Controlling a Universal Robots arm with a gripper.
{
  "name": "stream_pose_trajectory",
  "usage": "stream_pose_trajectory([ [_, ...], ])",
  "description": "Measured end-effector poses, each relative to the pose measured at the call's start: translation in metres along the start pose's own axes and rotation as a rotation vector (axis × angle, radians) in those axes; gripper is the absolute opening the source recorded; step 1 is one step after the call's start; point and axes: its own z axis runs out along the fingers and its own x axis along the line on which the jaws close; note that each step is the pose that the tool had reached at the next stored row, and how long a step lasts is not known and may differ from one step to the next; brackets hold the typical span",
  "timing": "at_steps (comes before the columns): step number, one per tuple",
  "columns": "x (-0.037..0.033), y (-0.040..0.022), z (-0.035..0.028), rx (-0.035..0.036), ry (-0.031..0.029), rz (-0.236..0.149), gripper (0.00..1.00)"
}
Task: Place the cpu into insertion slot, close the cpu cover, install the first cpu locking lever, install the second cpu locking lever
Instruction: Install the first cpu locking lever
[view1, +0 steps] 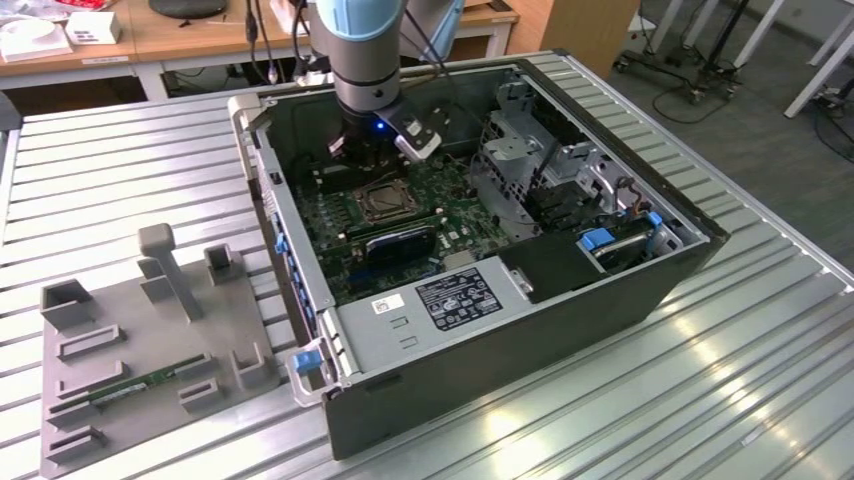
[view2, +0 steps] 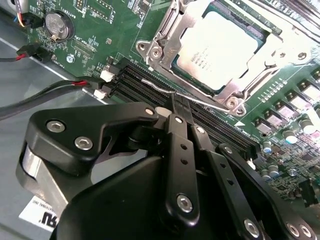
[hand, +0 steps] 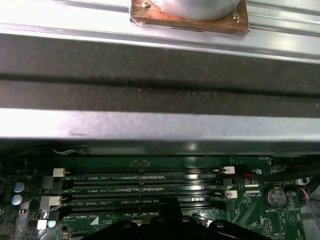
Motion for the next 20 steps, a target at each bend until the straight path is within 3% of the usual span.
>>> stream_pose_trajectory([
  [9, -0.0006, -0.0018, 0.0074, -0.0001, -0.0001, 0.000, 0.11],
  [20, 0.0001, -0.0035, 0.0122, 0.0005, 0.0003, 0.000, 0.11],
])
